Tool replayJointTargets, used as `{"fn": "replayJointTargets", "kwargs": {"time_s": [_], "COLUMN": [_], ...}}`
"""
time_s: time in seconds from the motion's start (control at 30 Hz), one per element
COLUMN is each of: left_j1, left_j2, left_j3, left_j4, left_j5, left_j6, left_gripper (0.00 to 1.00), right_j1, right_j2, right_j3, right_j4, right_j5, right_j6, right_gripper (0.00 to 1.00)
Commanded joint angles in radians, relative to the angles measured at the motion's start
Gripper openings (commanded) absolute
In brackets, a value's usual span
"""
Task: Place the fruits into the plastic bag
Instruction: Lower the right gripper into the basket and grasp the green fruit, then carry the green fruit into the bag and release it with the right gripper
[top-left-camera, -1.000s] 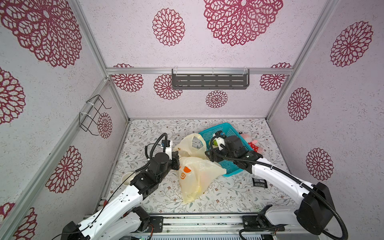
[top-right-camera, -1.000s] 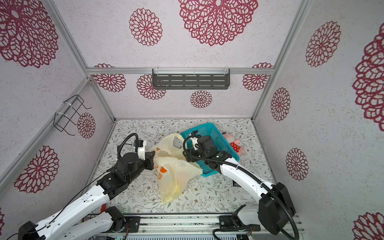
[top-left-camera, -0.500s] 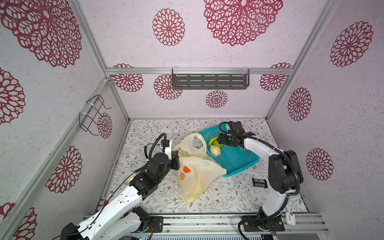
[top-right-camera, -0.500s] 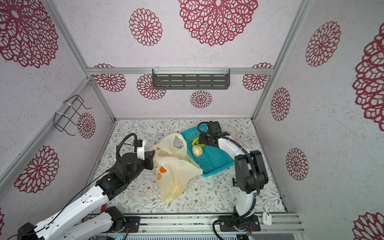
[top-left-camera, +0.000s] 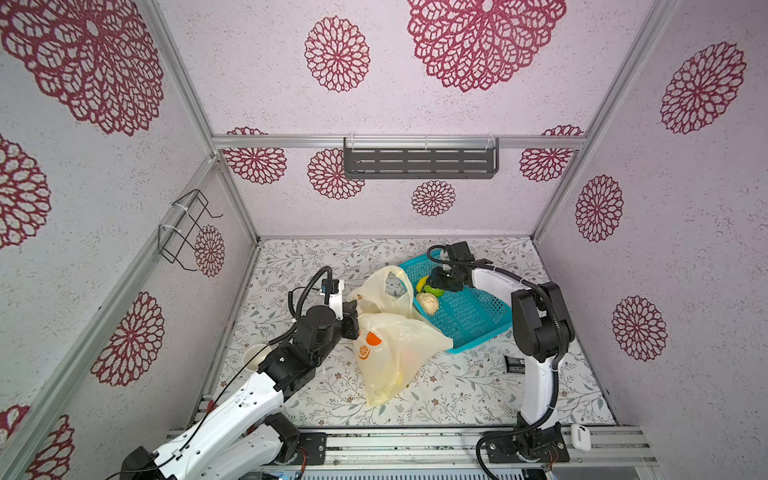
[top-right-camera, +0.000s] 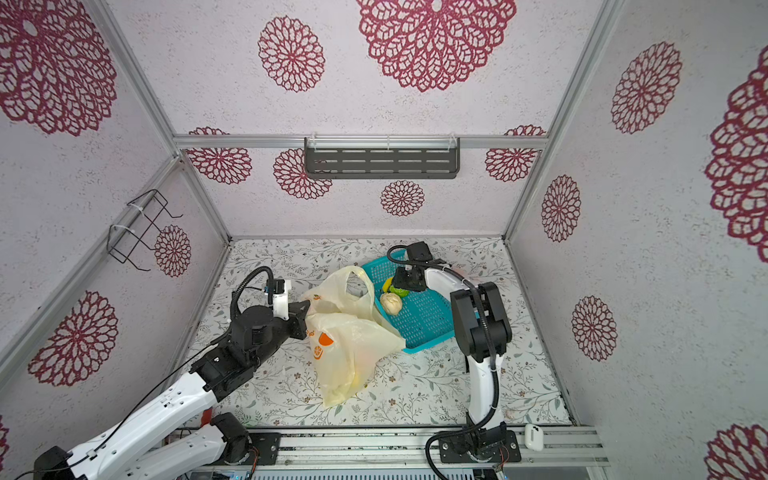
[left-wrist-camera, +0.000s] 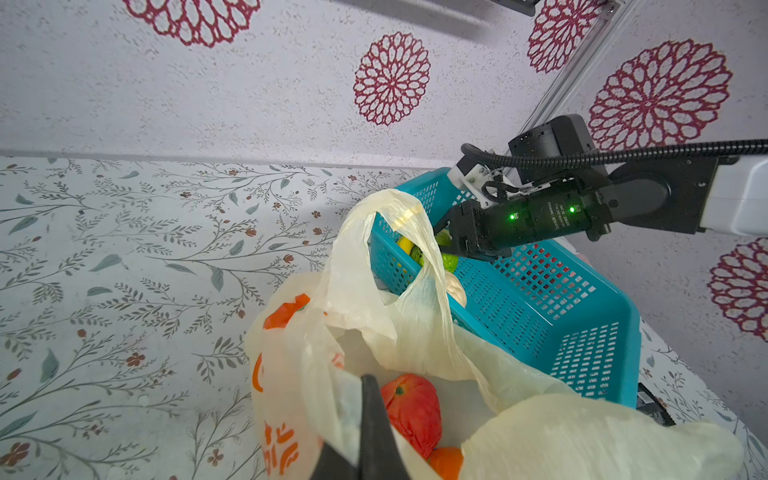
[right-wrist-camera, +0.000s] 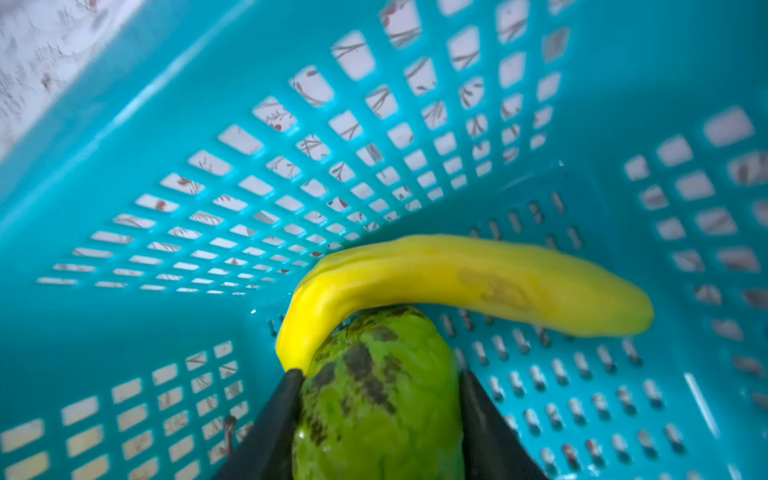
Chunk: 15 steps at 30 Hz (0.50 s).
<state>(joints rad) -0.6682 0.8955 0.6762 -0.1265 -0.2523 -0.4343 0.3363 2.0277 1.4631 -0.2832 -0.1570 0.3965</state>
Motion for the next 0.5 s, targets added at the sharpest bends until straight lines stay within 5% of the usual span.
{"fn": "replayJointTargets", "kwargs": {"time_s": [0.0,0.47], "left_j1": [-0.01,-0.012], "left_j2": [-0.012,0.011], "left_j3": [0.008,0.005], "left_j4": [0.001,0.014], "left_j5": [-0.002,-0.002], "left_j6": [0.002,-0.029], "left_gripper": [0.0,0.0], "right_j1": [-0.007,0.034], "right_j2": [-0.144,-0.659], "right_j3": [-0.088,-0.388], "right_j4": [0.023,0.15], "right_j5": [0.034,-0.165], "right_j6": [0.014,0.018], "right_gripper": [0.41,0.42]}}
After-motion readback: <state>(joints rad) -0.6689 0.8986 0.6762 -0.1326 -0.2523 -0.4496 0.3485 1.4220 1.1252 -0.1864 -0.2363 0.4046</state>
